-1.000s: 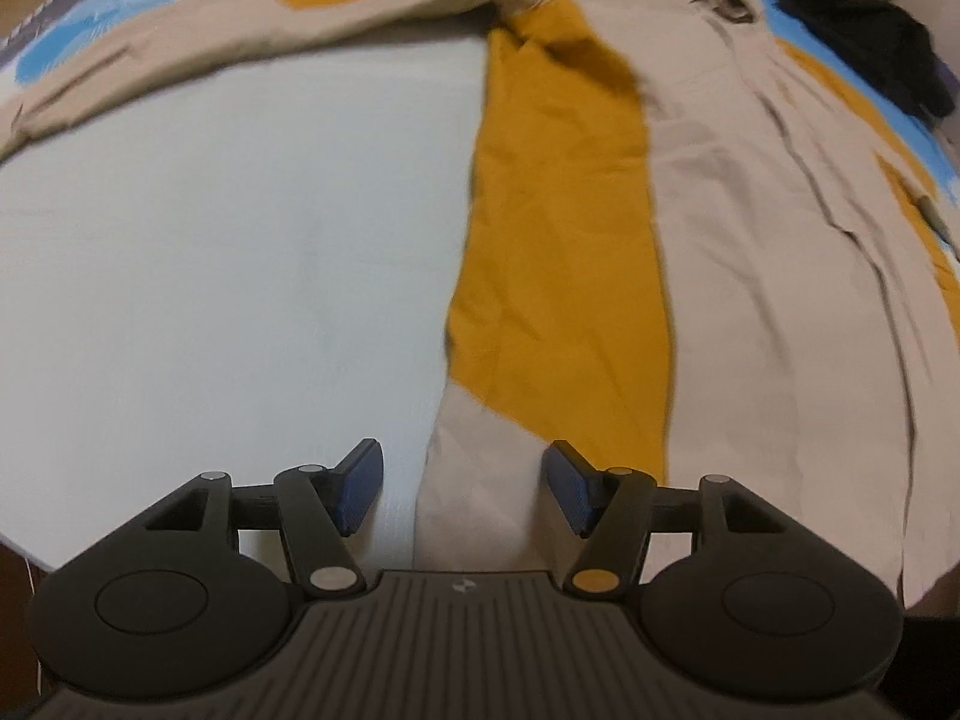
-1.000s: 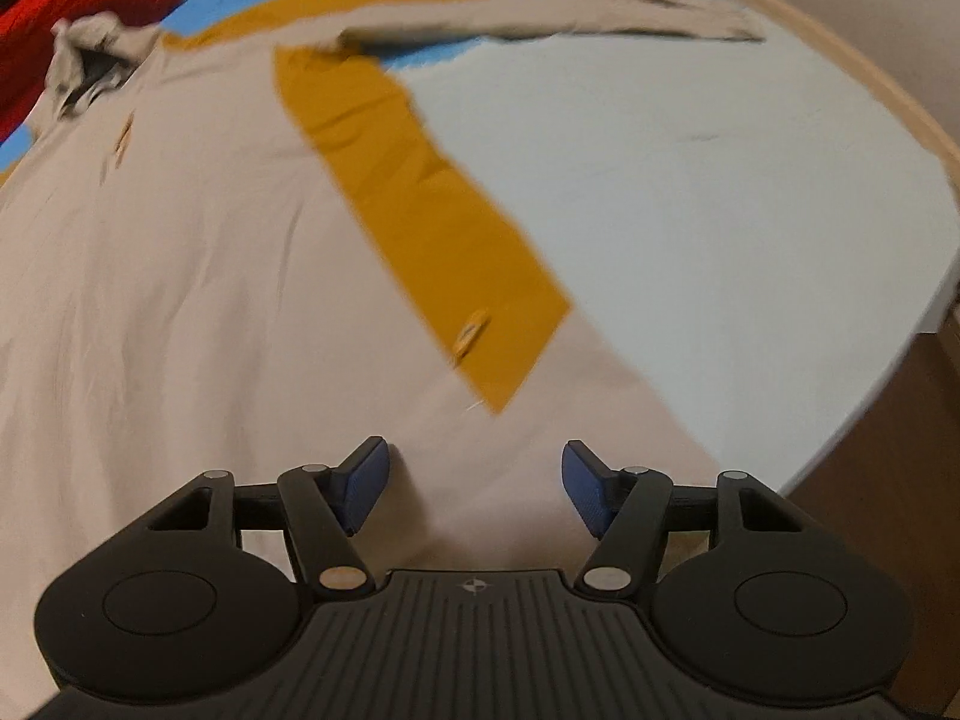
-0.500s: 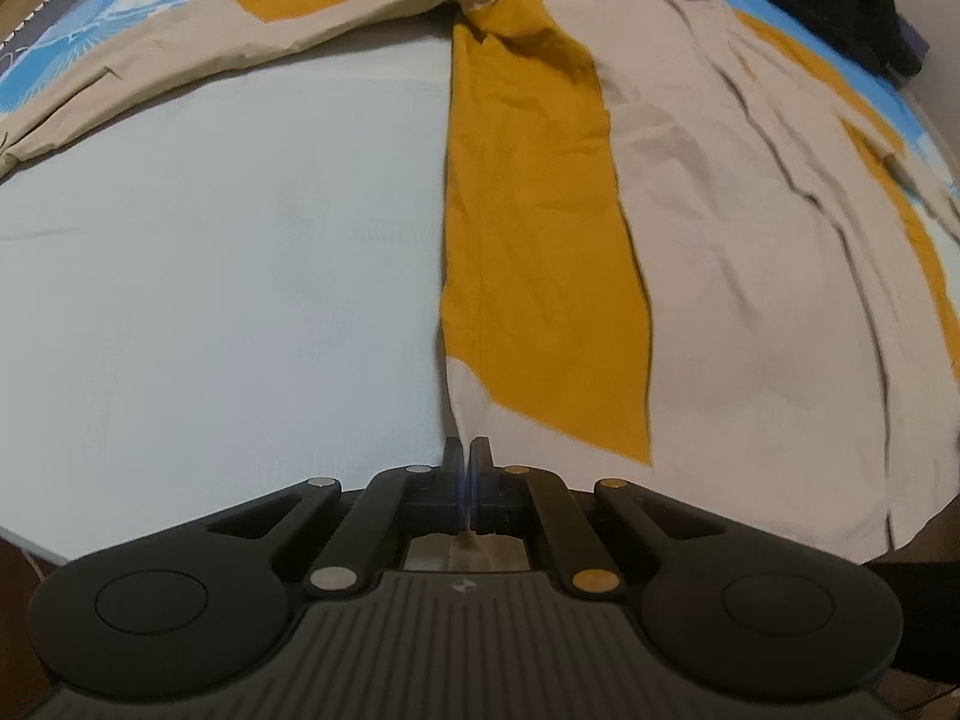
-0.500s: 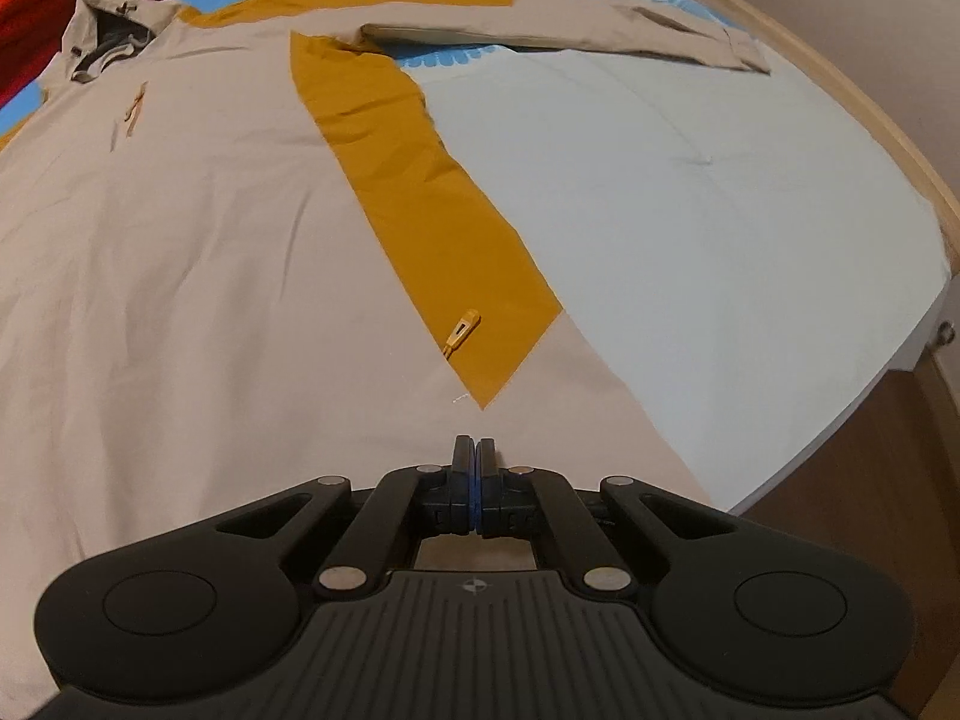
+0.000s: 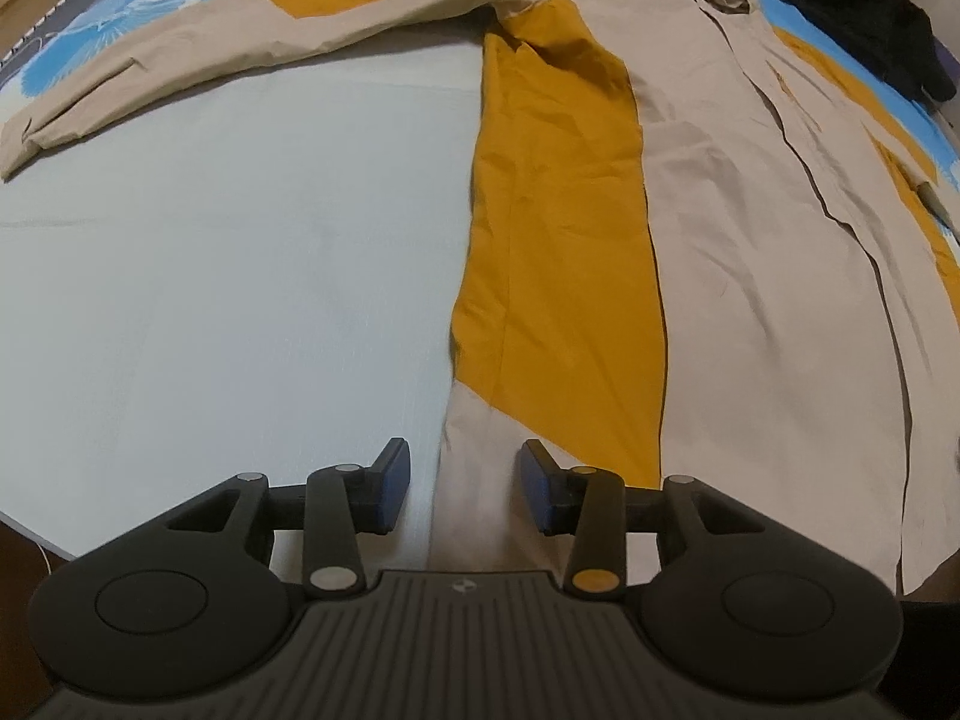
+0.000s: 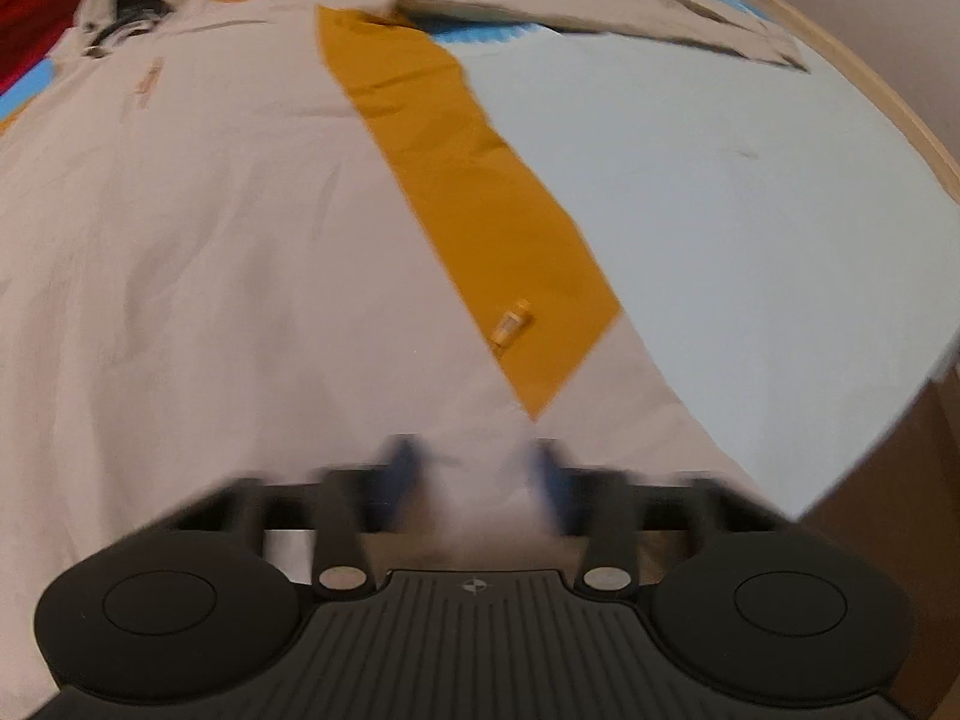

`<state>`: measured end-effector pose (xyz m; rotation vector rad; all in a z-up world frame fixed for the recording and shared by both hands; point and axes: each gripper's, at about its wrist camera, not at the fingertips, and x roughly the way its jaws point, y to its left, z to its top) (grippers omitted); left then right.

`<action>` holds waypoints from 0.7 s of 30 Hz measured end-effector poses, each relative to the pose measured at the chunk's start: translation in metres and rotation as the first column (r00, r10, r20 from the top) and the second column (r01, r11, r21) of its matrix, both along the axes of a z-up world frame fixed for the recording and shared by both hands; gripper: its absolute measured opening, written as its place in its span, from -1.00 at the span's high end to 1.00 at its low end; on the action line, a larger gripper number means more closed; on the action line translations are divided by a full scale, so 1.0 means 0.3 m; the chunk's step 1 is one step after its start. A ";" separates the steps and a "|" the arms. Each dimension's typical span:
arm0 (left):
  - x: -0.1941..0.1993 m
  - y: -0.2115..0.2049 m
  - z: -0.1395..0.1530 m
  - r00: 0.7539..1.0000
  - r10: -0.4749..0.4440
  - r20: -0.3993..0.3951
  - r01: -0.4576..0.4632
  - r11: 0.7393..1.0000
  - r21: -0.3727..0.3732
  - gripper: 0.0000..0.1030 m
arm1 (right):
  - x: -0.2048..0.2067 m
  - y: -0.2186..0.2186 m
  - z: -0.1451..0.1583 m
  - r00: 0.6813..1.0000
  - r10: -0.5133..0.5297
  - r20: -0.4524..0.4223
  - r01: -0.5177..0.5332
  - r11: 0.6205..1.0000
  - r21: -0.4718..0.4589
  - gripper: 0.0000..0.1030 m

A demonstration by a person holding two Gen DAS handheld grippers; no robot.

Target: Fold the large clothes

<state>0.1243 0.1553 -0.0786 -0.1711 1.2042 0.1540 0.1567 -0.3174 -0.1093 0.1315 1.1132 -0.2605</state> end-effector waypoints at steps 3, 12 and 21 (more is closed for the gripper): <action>0.008 -0.014 0.008 1.000 -0.006 0.013 0.006 1.000 -0.001 0.12 | -0.008 0.001 0.000 1.000 0.030 0.004 -0.030 1.000 0.007 1.00; 0.017 -0.027 -0.004 1.000 0.005 -0.001 -0.005 1.000 0.003 0.03 | -0.020 -0.078 0.053 0.990 -0.115 0.084 0.120 0.991 -0.060 0.37; 0.023 -0.021 -0.013 1.000 0.004 -0.016 -0.004 1.000 0.002 0.03 | 0.003 -0.056 0.003 0.996 -0.090 0.000 0.090 0.996 -0.019 -0.32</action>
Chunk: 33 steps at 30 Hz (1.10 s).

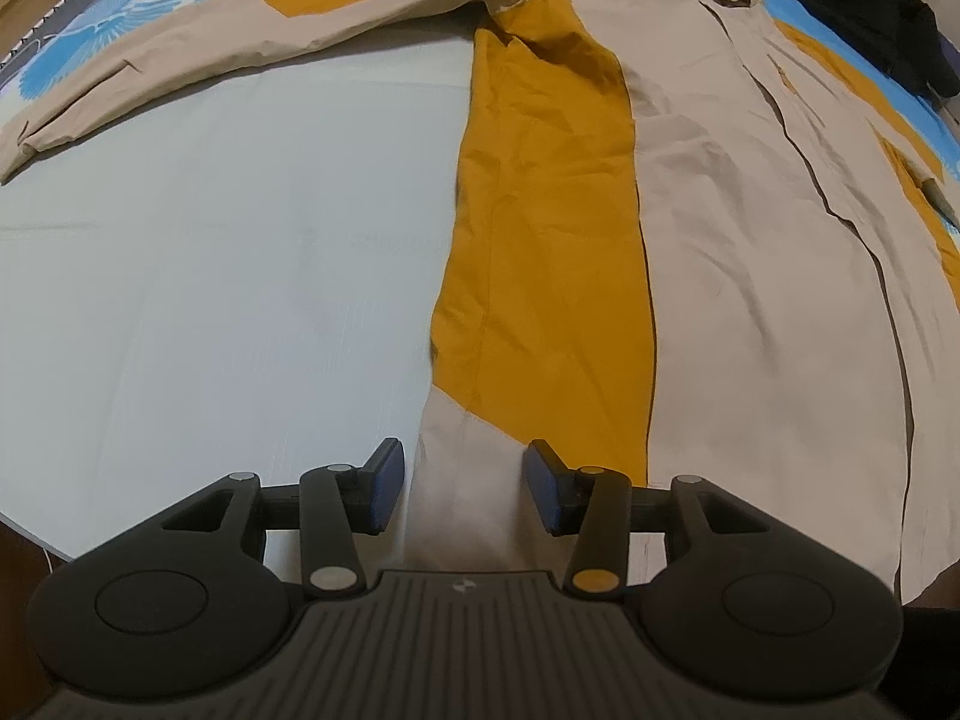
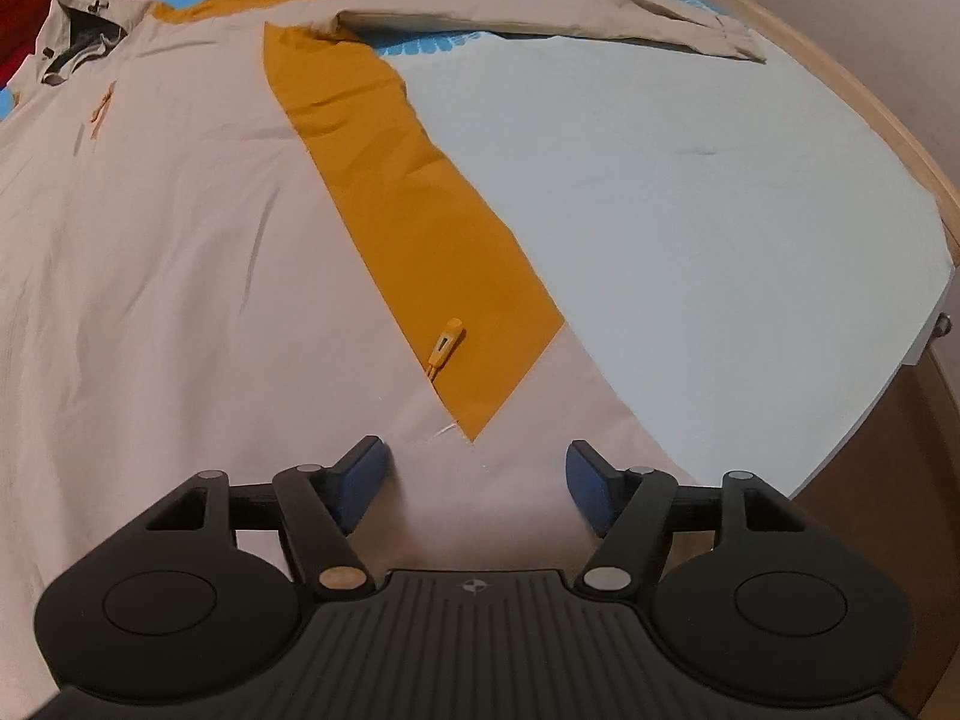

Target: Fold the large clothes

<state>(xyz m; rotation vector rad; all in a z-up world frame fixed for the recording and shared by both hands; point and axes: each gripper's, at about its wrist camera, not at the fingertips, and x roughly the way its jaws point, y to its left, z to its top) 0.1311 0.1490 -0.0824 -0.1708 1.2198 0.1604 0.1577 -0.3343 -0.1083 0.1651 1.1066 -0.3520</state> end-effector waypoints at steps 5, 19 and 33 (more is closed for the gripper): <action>0.004 -0.005 -0.003 1.000 -0.006 0.000 0.006 1.000 0.001 0.03 | 0.006 0.035 0.015 0.995 0.097 0.010 -0.097 0.995 0.019 0.67; 0.023 -0.025 0.041 0.999 -0.013 0.052 0.014 1.000 -0.024 0.03 | -0.004 0.040 0.067 0.996 0.087 0.023 -0.086 0.995 -0.039 0.73; 0.095 -0.086 0.035 0.998 -0.023 0.052 0.024 1.000 -0.019 0.03 | 0.014 0.217 0.331 0.895 0.191 0.403 -0.144 0.979 -0.144 0.28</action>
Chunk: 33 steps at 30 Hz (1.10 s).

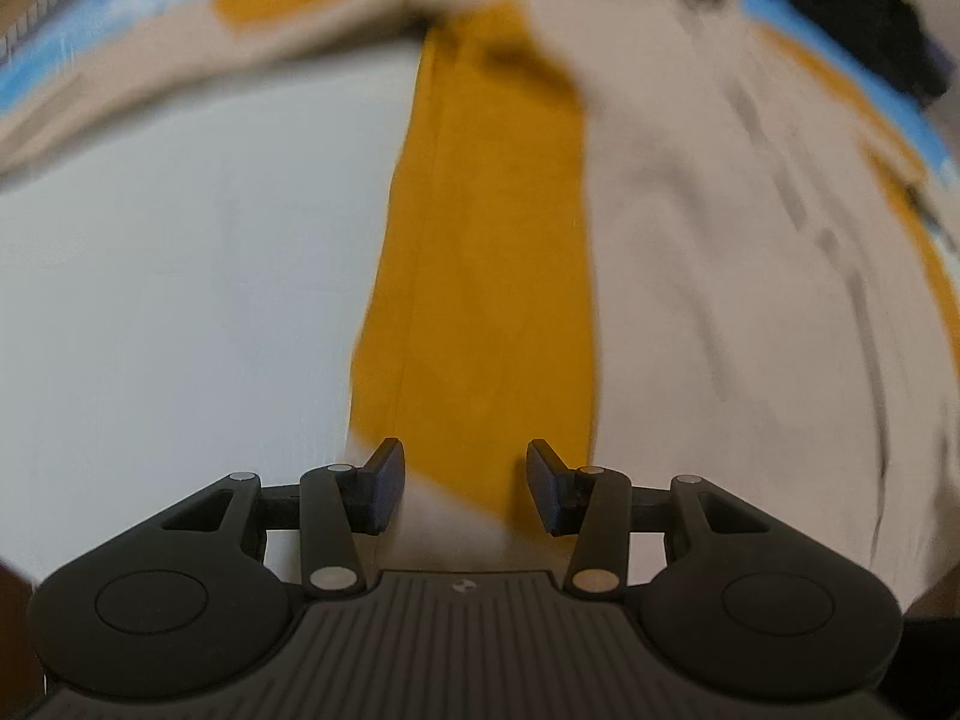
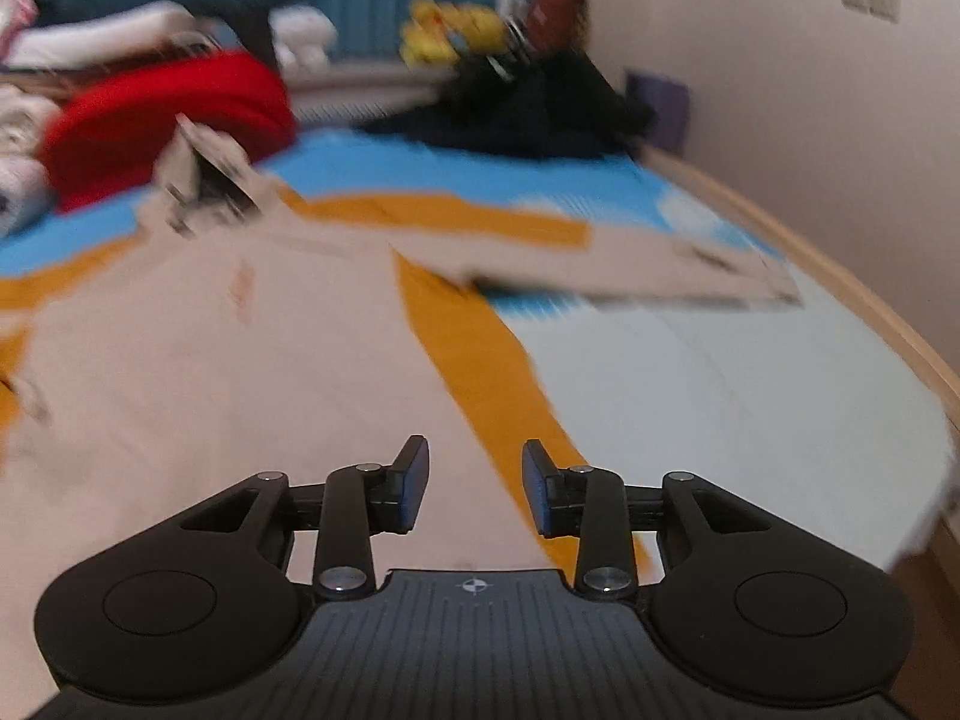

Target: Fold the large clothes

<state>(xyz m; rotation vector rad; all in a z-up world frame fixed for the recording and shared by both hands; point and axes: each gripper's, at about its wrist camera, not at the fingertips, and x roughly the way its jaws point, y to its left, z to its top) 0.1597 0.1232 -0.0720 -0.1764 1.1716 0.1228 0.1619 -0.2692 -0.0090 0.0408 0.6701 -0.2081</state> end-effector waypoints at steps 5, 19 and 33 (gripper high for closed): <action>0.018 -0.001 0.111 0.983 0.028 0.182 -0.030 1.000 0.006 -0.06 | 0.034 0.126 0.092 0.987 0.106 0.124 -0.109 0.994 0.020 0.15; 0.177 0.085 0.283 0.878 0.087 0.470 -0.155 0.982 0.110 -0.44 | 0.238 0.396 0.187 0.932 0.259 0.255 -0.270 0.963 0.009 0.03; 0.382 0.426 0.162 0.893 0.255 0.370 -0.294 0.954 0.052 0.40 | 0.493 0.501 0.127 0.938 0.276 0.210 -0.305 0.945 0.121 0.03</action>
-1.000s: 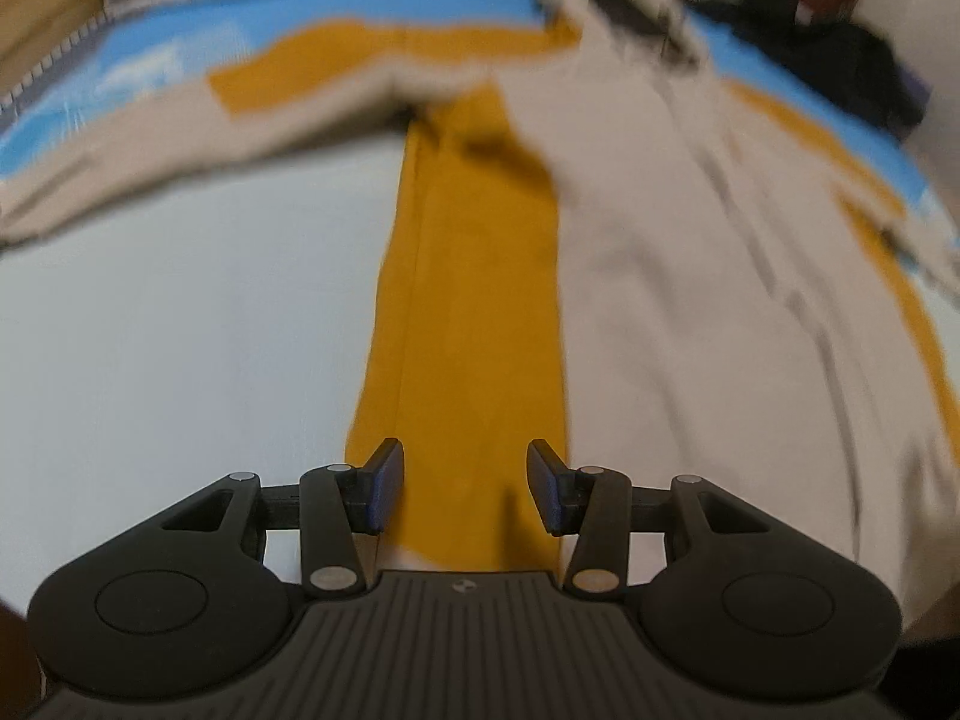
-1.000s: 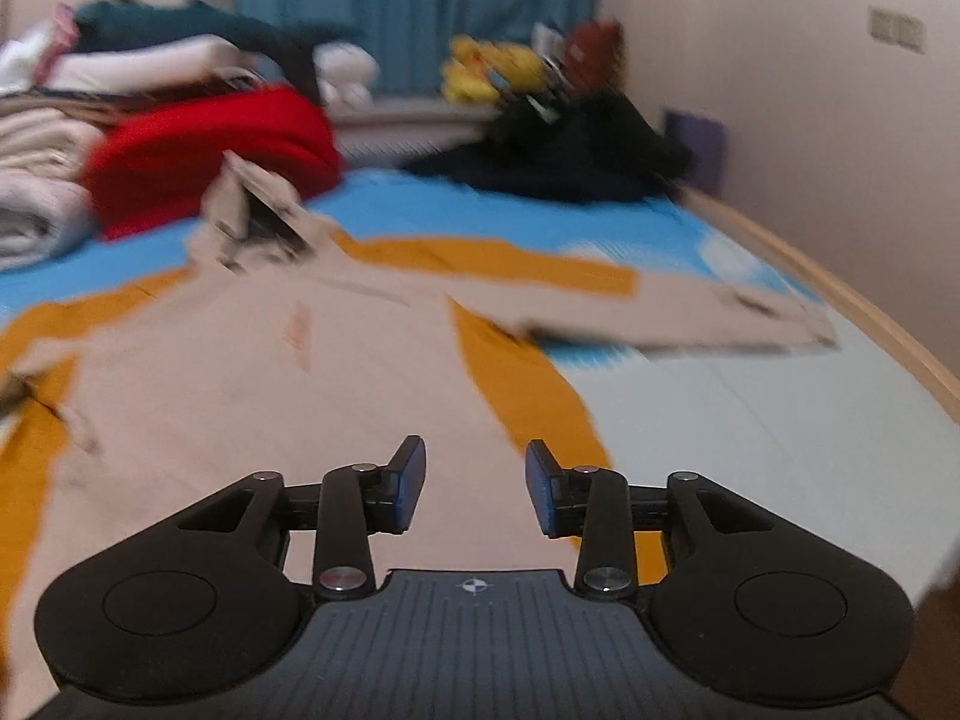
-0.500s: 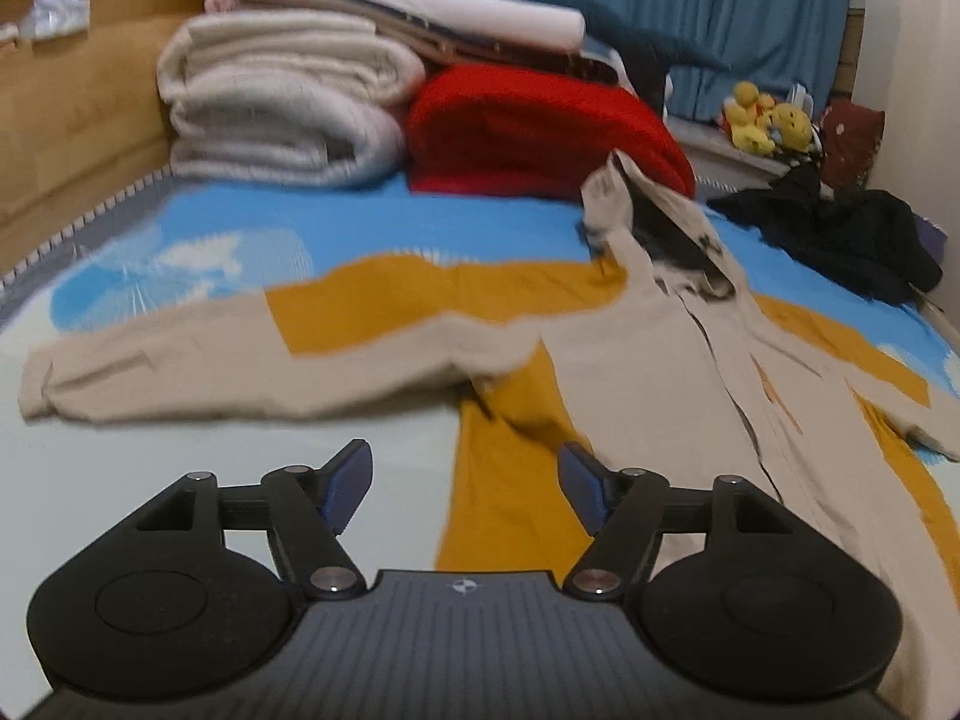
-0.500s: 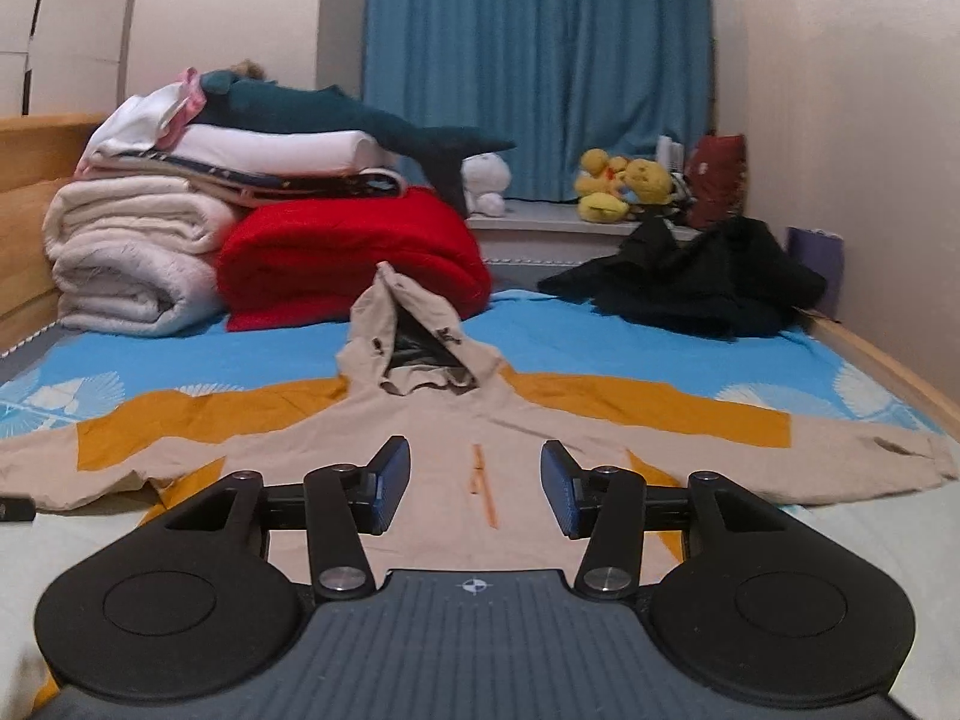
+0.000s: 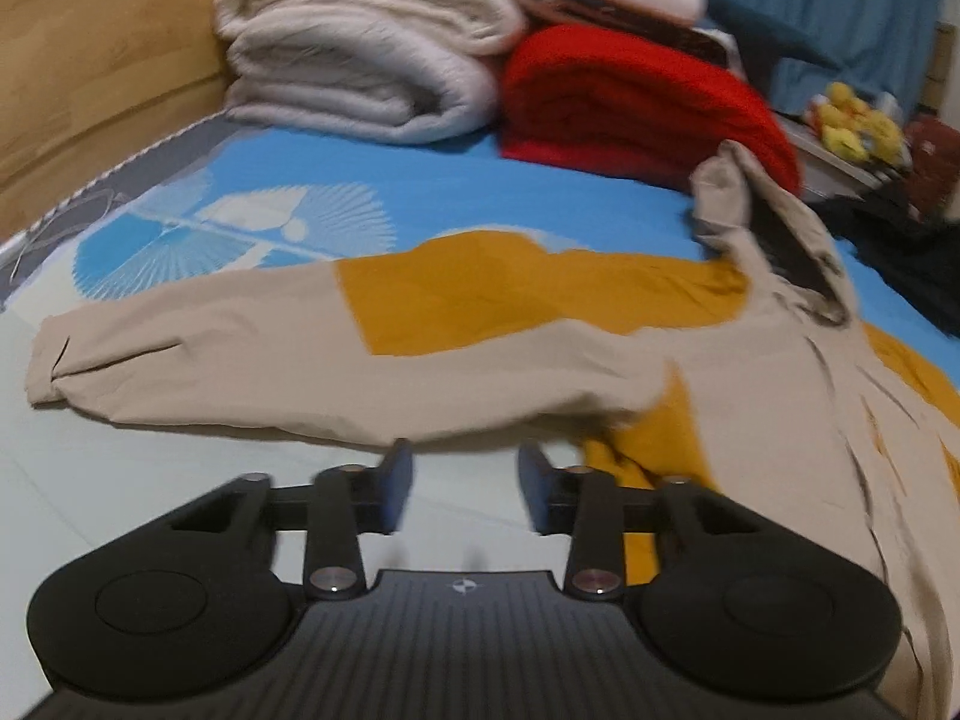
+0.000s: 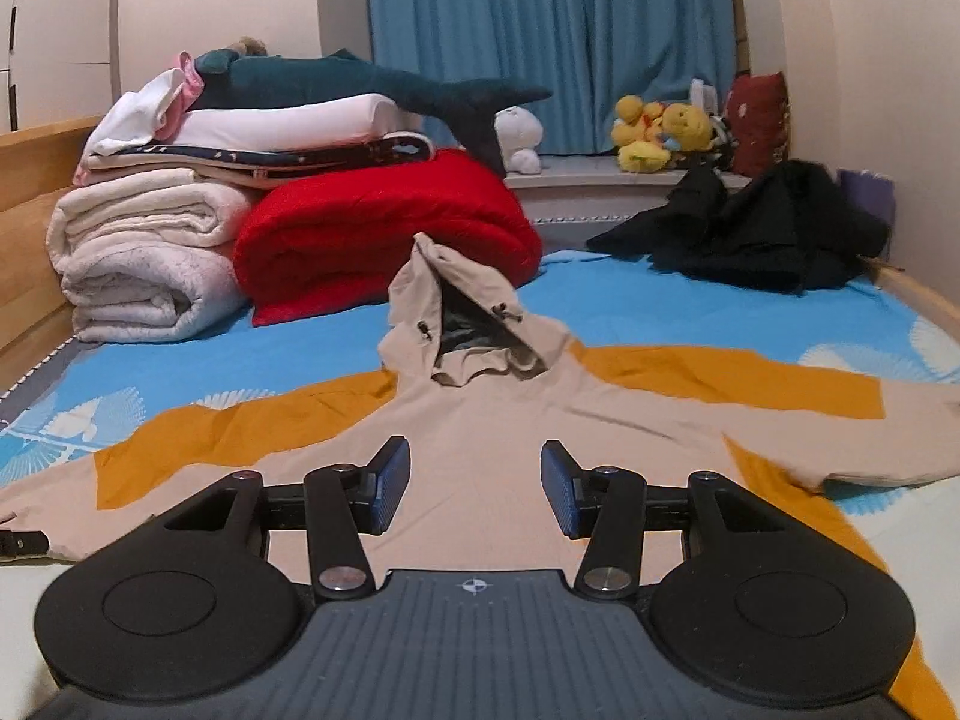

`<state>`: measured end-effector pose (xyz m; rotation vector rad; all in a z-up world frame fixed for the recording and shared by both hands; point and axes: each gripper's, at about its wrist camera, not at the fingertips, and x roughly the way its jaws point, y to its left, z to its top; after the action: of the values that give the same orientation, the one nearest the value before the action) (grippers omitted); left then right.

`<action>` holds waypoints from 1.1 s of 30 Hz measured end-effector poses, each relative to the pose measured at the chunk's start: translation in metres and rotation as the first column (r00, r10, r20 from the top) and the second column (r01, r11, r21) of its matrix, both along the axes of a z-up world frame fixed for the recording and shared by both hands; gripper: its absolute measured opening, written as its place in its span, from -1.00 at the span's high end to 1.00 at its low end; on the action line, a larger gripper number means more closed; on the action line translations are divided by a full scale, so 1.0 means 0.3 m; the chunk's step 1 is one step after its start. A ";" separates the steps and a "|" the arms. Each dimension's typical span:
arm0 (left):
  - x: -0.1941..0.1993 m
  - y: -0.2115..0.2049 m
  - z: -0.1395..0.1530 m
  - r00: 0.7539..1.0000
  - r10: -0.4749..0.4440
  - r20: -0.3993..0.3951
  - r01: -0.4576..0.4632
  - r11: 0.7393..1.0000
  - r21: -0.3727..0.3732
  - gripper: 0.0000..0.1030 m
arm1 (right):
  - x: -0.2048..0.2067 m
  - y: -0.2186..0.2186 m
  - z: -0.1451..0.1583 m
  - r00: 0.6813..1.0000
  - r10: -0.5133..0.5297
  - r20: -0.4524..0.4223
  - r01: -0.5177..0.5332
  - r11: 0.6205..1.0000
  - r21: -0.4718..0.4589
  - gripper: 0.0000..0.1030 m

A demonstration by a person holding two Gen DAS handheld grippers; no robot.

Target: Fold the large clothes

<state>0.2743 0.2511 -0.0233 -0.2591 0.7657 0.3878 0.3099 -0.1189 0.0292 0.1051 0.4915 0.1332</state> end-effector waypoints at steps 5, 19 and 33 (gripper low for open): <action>0.039 0.224 -0.070 0.989 0.150 0.006 -0.150 0.986 -0.068 0.43 | 0.059 -0.019 -0.054 0.995 -0.023 -0.100 0.024 1.000 0.006 0.27; -0.037 0.805 -0.258 0.815 0.553 -0.175 -0.578 0.794 -0.187 -0.35 | 0.117 -0.013 -0.123 0.986 0.055 -0.159 -0.059 0.998 -0.023 0.66; 0.208 0.172 0.246 0.926 0.193 0.326 -0.261 0.948 0.182 1.00 | 0.152 -0.030 -0.182 0.967 0.041 -0.250 -0.054 0.997 -0.046 0.94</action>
<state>0.3368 0.3027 0.0505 -0.1913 0.3825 0.6349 0.3556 -0.1279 -0.0254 0.0585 0.7485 0.1549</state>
